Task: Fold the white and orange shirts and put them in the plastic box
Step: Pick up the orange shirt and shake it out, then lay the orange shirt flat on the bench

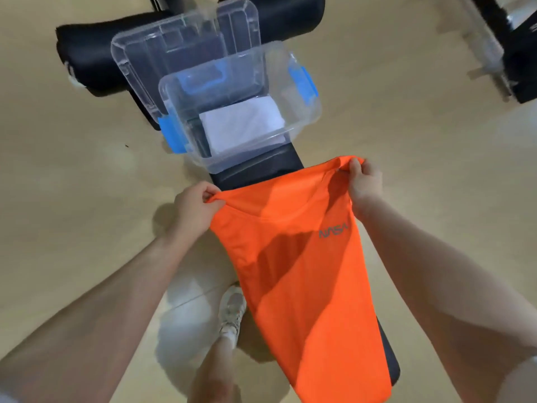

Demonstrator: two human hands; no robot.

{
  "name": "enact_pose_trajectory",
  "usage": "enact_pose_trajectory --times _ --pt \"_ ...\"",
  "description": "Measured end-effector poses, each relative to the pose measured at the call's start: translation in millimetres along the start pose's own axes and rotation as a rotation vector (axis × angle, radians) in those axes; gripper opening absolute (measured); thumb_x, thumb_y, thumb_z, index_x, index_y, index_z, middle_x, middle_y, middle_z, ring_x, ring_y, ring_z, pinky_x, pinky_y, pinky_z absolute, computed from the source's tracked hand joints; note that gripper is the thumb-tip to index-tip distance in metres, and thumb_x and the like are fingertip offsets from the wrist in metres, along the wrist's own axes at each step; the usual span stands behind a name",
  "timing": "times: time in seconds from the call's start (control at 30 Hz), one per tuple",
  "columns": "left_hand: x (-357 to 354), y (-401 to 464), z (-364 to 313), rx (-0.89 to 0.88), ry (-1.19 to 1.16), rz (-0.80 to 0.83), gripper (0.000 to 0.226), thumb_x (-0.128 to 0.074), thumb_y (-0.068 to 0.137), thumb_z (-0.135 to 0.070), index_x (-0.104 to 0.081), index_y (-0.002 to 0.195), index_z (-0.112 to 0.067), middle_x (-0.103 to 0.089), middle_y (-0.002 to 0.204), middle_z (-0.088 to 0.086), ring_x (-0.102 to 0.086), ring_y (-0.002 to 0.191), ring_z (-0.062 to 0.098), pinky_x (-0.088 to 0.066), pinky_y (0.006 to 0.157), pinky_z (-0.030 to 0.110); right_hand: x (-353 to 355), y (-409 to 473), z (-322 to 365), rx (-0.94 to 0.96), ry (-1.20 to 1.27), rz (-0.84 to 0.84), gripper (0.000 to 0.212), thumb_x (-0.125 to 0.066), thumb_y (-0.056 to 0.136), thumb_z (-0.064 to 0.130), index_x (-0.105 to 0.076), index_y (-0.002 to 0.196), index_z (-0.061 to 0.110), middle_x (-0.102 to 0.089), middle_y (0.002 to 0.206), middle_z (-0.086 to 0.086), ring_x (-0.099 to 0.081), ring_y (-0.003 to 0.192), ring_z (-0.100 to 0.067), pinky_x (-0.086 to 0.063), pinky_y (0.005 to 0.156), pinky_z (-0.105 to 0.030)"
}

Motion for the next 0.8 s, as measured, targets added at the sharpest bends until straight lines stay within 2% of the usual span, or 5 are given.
enact_pose_trajectory --times 0.3,0.4,0.53,0.67,0.8 --pt "-58 73 52 0.295 -0.359 -0.129 0.033 -0.057 0.085 0.001 -0.051 0.118 0.003 -0.056 0.099 0.009 -0.053 0.088 0.018 -0.041 0.062 0.009 -69 62 -24 0.054 -0.018 0.187 0.018 -0.039 0.098 0.012 -0.054 0.108 0.011 -0.062 0.095 -0.013 -0.057 0.087 -0.023 -0.042 0.069 -0.028" --pt "-83 59 57 0.231 -0.164 -0.100 0.058 -0.057 0.085 -0.001 -0.032 0.137 0.003 -0.048 0.130 0.017 -0.048 0.116 0.024 -0.040 0.093 0.020 -56 62 -57 0.032 -0.102 0.286 0.038 -0.039 0.096 0.008 -0.040 0.134 0.012 -0.046 0.139 -0.017 -0.053 0.108 -0.026 -0.044 0.092 -0.028" --pt "-116 10 44 0.113 0.260 -0.112 0.086 -0.063 0.083 -0.017 -0.008 0.147 -0.004 -0.001 0.155 0.024 -0.007 0.144 0.034 -0.010 0.114 0.037 2 42 -121 -0.012 -0.228 0.239 0.034 -0.038 0.093 0.005 -0.051 0.124 0.008 -0.055 0.121 -0.007 -0.054 0.108 -0.026 -0.041 0.103 -0.041" --pt "-174 -65 36 -0.160 0.497 0.062 0.063 -0.069 0.074 -0.015 -0.046 0.133 -0.010 -0.021 0.151 0.023 -0.030 0.132 0.045 -0.029 0.106 0.049 78 -18 -193 -0.079 -0.315 0.241 0.022 -0.041 0.089 0.018 -0.062 0.091 0.025 -0.060 0.103 -0.003 -0.056 0.097 -0.023 -0.044 0.097 -0.049" --pt "-236 -158 40 -0.376 0.657 0.211 0.049 -0.083 0.054 -0.019 -0.066 0.099 -0.015 -0.046 0.115 0.009 -0.061 0.085 0.037 -0.052 0.069 0.041 134 -73 -246 -0.098 -0.492 0.317 0.024 -0.045 0.091 0.008 -0.065 0.104 0.006 -0.067 0.107 -0.015 -0.060 0.102 -0.030 -0.042 0.086 -0.029"
Point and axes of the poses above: each hand's wrist, its own y-axis towards the middle knuckle, its own x-axis out of the back of the hand, z = x × y, the point moved 2 cm from there along y, towards the middle knuckle
